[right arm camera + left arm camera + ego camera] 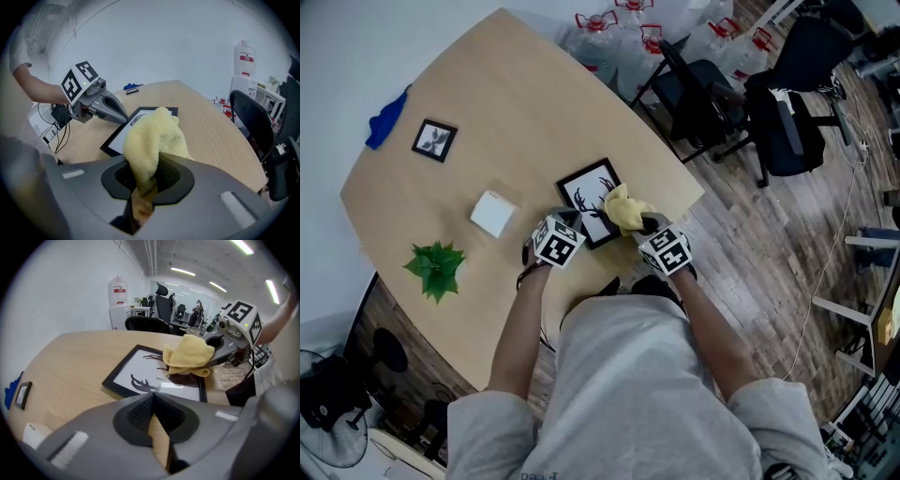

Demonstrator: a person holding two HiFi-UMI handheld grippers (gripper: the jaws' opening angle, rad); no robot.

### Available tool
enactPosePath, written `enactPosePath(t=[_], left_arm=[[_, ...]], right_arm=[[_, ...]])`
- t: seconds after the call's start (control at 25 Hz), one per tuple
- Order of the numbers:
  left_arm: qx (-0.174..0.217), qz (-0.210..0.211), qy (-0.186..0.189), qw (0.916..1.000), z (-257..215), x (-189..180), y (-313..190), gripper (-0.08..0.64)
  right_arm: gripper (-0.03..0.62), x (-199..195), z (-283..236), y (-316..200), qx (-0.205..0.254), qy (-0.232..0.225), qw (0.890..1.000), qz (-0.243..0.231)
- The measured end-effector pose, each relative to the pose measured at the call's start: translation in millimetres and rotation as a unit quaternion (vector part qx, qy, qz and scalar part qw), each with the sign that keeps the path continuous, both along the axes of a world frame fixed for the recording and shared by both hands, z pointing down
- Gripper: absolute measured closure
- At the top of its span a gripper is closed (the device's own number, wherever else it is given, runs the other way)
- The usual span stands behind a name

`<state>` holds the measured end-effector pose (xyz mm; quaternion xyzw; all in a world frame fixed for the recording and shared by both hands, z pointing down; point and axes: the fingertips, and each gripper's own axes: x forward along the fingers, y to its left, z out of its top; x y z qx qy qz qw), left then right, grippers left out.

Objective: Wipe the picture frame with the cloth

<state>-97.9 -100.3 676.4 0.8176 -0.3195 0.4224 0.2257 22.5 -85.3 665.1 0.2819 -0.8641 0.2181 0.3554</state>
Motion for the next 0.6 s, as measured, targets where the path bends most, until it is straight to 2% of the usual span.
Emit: enactPosePath(t=[0.32, 0.6], left_arm=[[-0.003, -0.010, 0.007, 0.9999, 0, -2, 0, 0.508], [-0.004, -0.012, 0.008, 0.9999, -1, -3, 0, 0.508]], right_arm=[[0.545, 4, -1, 12, 0.000, -0.007, 1.000, 0.007], [0.545, -3, 2, 17, 0.006, 0.024, 1.000, -0.019]])
